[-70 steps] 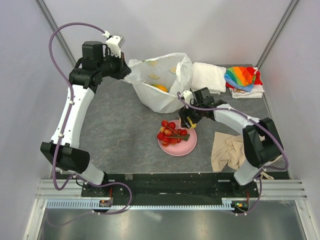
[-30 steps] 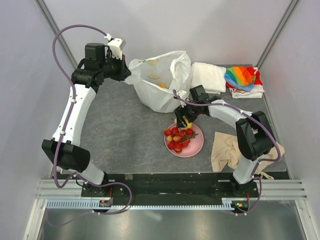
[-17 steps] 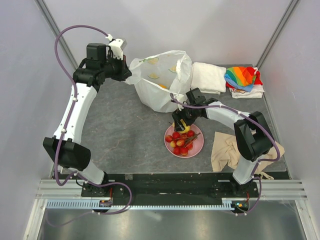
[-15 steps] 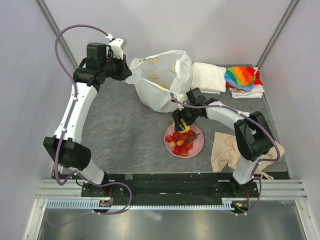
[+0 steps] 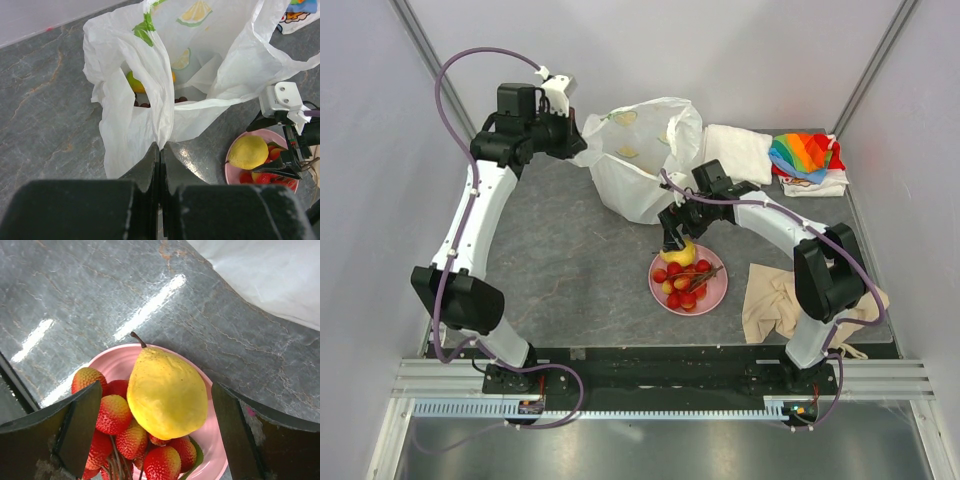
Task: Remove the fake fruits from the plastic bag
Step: Place the fake fruit on the plate, then take out the fake fruit from the plastic bag.
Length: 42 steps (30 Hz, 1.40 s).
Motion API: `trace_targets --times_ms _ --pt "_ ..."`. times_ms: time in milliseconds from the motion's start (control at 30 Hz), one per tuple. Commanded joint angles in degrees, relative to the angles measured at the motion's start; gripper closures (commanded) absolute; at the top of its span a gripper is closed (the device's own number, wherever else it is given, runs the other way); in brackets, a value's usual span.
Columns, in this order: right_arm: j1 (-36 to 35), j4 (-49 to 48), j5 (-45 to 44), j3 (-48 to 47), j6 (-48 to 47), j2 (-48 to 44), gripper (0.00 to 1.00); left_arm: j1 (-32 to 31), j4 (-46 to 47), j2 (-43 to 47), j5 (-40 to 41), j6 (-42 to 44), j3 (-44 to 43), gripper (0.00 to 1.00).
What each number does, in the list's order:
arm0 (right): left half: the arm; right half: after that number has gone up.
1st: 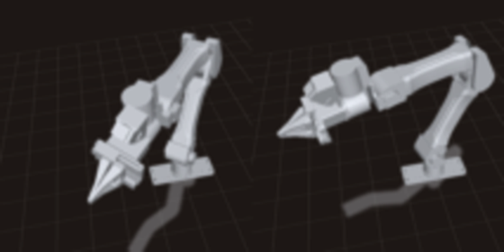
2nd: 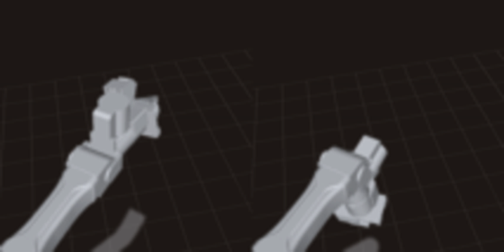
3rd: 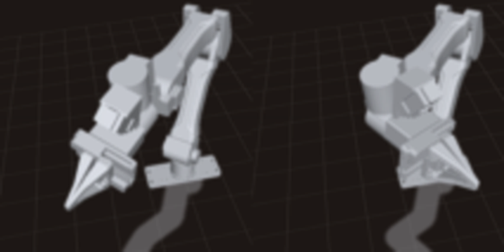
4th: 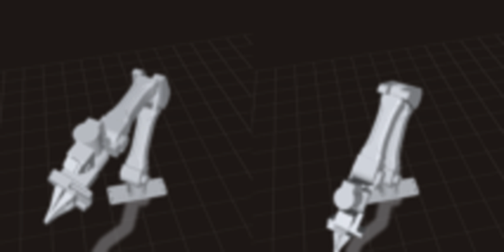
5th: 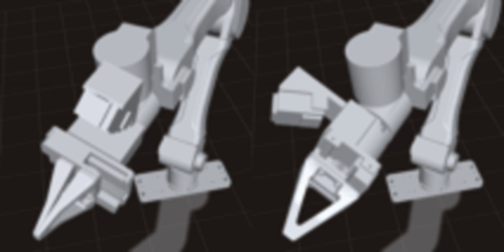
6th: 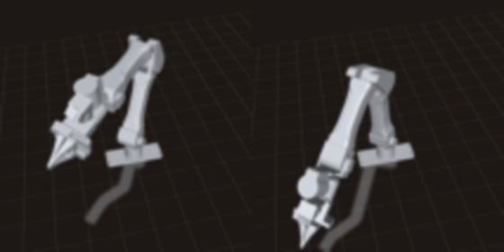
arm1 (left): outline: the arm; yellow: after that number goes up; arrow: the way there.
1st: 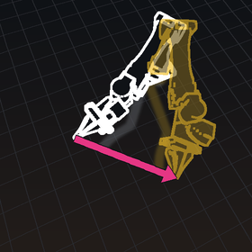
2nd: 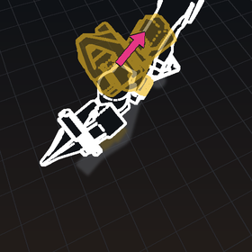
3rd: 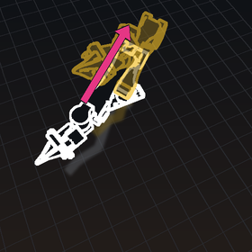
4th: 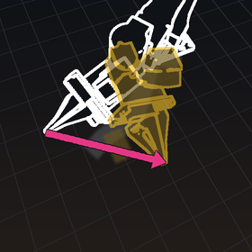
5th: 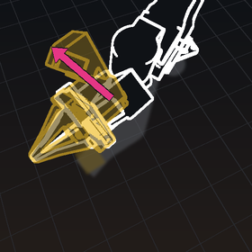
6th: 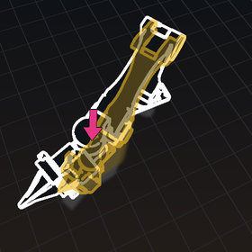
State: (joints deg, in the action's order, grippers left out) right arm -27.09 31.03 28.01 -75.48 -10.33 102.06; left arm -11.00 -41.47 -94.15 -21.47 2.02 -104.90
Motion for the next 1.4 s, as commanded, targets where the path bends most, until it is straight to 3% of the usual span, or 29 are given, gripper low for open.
trace_targets --times_ms 0,200,367,567,700,1000,1100,1233,1367 --pt "0.2 3.4 1.8 -1.9 -0.7 0.7 0.02 0.1 1.0 -1.2 -1.8 0.7 -2.8 0.98" --pt "0.8 4.4 2.7 -3.0 -1.7 -2.1 0.02 0.1 1.0 -1.7 -1.8 0.7 -3.7 0.98" --pt "0.9 10.4 4.0 -7.5 -7.3 -11.1 0.02 0.1 1.0 -2.4 -3.7 -0.4 -4.7 0.98" --pt "0.3 9.2 6.0 -18.0 -3.3 -13.9 0.02 -0.3 1.3 1.4 -8.1 -5.4 2.2 0.98" --pt "-0.9 3.6 6.4 -25.0 2.8 -7.7 0.04 -1.2 1.4 4.3 -9.6 -7.8 5.9 0.98" --pt "-1.6 -2.2 -8.3 -42.8 5.8 17.8 0.31 -1.3 0.9 9.7 -10.8 -11.2 12.3 0.98" --pt "-1.6 -2.6 -12.3 -47.1 4.8 24.4 0.35 -1.2 0.6 10.7 -10.1 -11.0 13.8 0.98" --pt "-1.7 -2.9 -11.8 -39.5 1.1 20.9 0.36 -0.4 0.3 11.8 -7.4 -9.4 18.7 0.98" --pt "-3.0 -4.0 -10.2 -21.8 -2.0 8.9 0.33 0.4 -1.4 12.8 -6.5 -8.6 23.0 0.98"
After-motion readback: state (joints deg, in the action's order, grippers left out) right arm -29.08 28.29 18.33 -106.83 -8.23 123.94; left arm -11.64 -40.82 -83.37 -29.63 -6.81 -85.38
